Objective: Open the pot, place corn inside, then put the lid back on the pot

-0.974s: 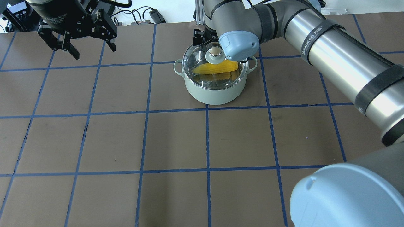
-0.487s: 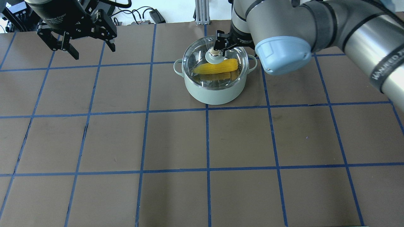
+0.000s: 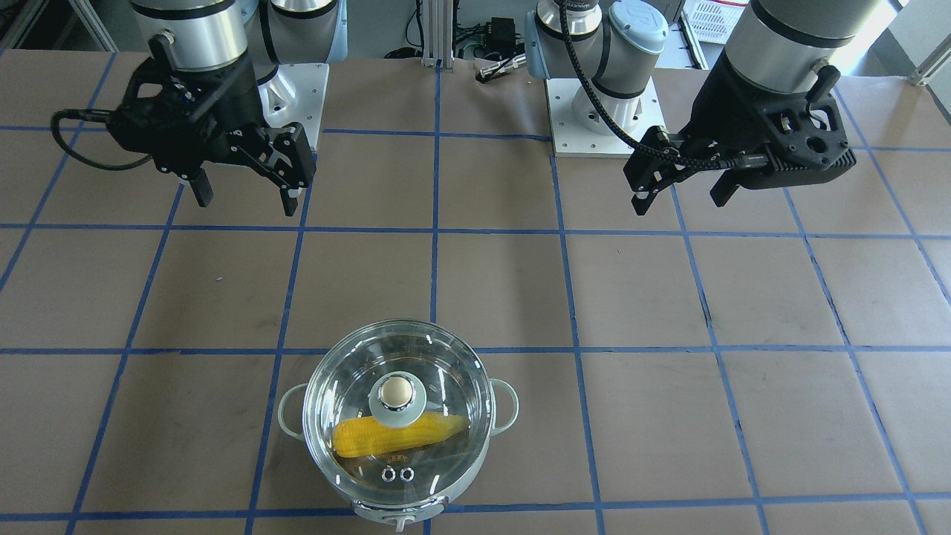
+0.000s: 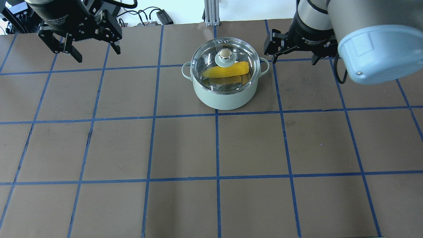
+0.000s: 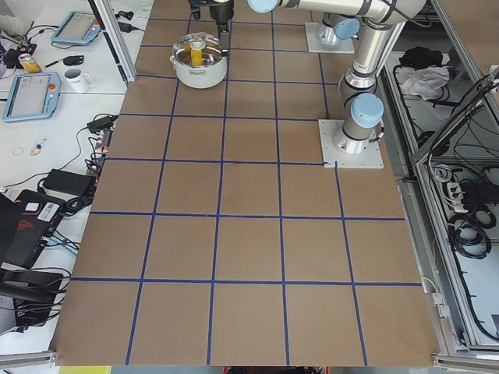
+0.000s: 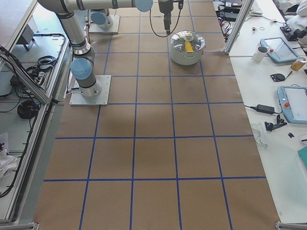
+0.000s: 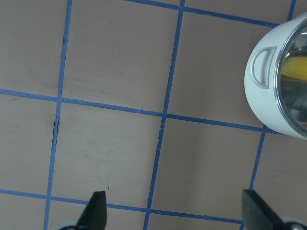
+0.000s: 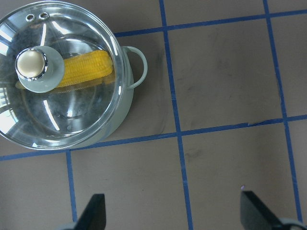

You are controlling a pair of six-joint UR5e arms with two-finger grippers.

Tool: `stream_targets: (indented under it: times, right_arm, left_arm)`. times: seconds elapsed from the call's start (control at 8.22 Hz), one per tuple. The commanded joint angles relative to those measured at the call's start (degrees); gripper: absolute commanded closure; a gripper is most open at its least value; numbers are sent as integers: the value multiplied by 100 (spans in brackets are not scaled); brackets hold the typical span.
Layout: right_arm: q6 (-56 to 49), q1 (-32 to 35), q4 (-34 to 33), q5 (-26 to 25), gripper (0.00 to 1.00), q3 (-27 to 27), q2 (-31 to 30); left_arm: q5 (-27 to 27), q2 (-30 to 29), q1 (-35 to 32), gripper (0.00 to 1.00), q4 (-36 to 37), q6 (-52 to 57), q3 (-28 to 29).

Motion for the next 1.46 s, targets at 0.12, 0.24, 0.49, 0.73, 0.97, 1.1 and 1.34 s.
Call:
stream_targets:
  times: [0.12,0.24,0.49,0.73,0.97,1.1,1.34]
  right_arm:
    - [-162,-249,665,78,0,-449,-80]
    - [-162,-240,816,173,0,-565,42]
    - [-187,-222,913,473,0,-627,61]
    - [-188,-205,940,438,0,-628,79]
    - [-171,-205,1254,394,0,-636,79]
    - [-179,-196,1448,298,0,-628,44]
    - [-188,-187,1476,297,0,-628,44]
  left_arm:
    - [0,-29,0,0,15,9,9]
    - [0,-29,0,0,15,26,9]
    - [0,-20,0,0,7,44,0]
    - [0,-20,0,0,7,44,0]
    - [0,-20,0,0,7,44,0]
    - [0,-20,0,0,7,44,0]
    - [0,-20,0,0,7,44,0]
